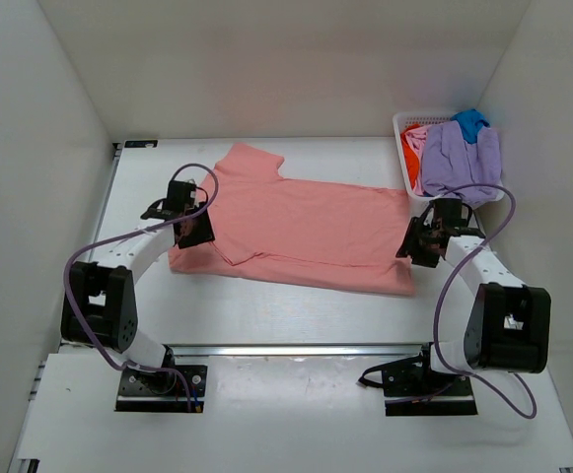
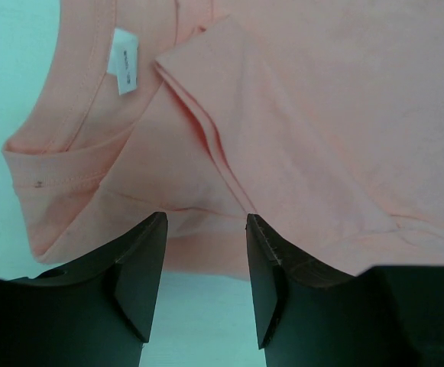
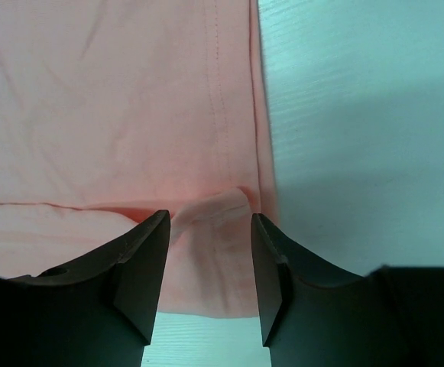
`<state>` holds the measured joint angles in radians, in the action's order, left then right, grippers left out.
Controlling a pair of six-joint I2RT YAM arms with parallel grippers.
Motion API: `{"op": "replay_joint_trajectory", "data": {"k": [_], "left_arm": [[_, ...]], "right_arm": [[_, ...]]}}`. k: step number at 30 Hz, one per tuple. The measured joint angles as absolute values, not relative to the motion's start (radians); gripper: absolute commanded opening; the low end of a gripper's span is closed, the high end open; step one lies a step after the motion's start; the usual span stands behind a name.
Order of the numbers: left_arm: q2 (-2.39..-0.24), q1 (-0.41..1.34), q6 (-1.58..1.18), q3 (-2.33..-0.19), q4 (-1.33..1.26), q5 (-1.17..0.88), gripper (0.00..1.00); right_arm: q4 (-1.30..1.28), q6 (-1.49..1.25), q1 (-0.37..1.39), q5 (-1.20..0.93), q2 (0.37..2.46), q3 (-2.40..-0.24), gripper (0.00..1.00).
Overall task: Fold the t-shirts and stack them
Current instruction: Fold the flattened tshirt in 1/3 of the way
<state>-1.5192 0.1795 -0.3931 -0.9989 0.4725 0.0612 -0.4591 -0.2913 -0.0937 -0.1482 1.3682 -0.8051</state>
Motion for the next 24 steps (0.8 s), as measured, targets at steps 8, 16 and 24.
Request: {"op": "replay_joint_trajectory", "data": {"k": [8,16,24], "left_arm": [[-1.528,0.19,-0.397,-0.968,0.466,0.074,0.57],[-1.531,0.189,-0.401,-0.924,0.451,0.079,0.57],[-1.531,0.179,-0.401,-0.925,0.444,0.098,0.56]], "right_arm": [[-0.447,-0.285,-0.082,-0.178,1.449,-0.806,0.41],[-0.468,-0.287,-0.059,-0.229,1.517,-0.821,0.0],[-0.504,-0.291,-0.055,-0.191,1.525,-0.937,0.0]]}}
